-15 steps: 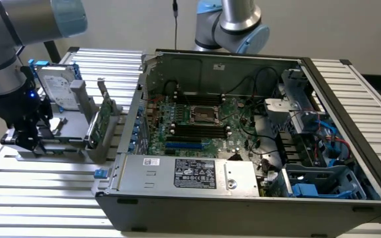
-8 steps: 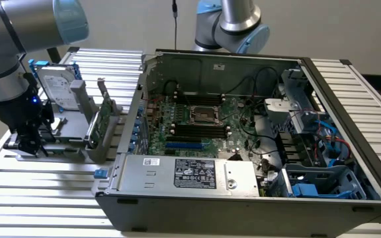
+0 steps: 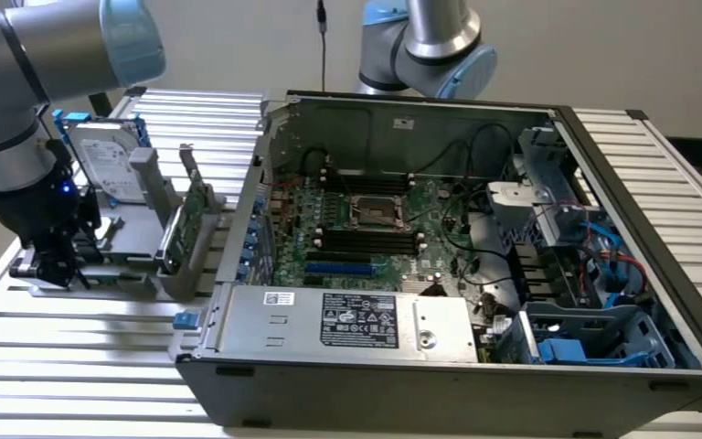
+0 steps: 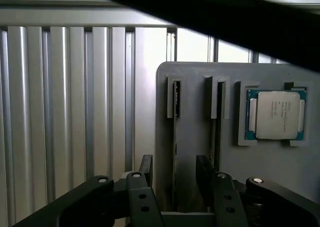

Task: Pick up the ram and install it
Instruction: 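Pick up the ram and move it above insertion slot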

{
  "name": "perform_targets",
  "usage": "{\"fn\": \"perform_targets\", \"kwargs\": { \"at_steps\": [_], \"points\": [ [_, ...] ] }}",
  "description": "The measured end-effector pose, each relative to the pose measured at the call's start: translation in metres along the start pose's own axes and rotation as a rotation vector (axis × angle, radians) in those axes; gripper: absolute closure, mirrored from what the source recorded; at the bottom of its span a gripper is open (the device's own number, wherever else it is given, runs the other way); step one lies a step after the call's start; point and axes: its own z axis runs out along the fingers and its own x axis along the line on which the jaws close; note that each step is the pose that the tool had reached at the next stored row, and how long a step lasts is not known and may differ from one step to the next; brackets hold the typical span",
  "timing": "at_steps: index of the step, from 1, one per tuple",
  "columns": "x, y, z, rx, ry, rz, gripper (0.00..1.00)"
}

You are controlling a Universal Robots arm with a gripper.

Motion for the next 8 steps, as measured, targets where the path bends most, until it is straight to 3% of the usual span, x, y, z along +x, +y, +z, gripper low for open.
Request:
{"fn": "perform_targets", "kwargs": {
  "at_steps": [4, 8],
  "points": [
    [0.0003, -0.0001, 0.0037, -0.0038, -0.0029, 0.000, 0.52],
    [0.0003, -0.0003, 0.0071, -0.0053, -0.0125, -0.001, 0.52]
  ]
}}
